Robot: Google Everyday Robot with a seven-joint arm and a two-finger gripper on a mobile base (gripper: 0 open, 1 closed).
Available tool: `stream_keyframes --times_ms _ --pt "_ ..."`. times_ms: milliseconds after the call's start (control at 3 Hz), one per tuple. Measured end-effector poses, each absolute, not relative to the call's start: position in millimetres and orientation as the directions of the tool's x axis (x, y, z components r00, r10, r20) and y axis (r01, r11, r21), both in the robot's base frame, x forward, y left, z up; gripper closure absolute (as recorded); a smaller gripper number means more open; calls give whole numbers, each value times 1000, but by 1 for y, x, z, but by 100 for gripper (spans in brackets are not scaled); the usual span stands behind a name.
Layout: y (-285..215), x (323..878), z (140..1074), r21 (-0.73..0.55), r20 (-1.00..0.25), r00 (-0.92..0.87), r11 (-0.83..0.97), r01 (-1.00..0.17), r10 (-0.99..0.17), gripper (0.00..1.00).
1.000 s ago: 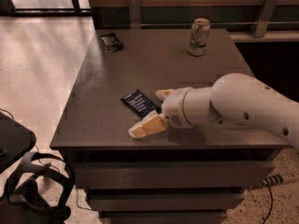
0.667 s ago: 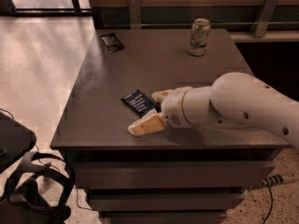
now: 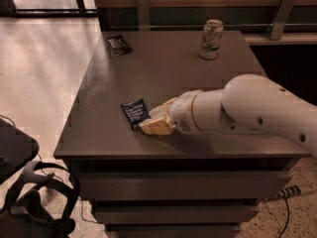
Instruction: Move rxbar blueberry near rxbar chocolate
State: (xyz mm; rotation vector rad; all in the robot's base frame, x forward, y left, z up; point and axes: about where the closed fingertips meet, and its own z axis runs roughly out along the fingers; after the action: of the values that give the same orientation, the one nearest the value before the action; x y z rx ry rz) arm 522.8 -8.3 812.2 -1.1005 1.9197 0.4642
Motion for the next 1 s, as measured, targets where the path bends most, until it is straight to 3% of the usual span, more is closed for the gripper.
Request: stream_keyframes --times_ms 1000 --pt "-15 519 838 -172 -793 -192 515 -840 -578 100"
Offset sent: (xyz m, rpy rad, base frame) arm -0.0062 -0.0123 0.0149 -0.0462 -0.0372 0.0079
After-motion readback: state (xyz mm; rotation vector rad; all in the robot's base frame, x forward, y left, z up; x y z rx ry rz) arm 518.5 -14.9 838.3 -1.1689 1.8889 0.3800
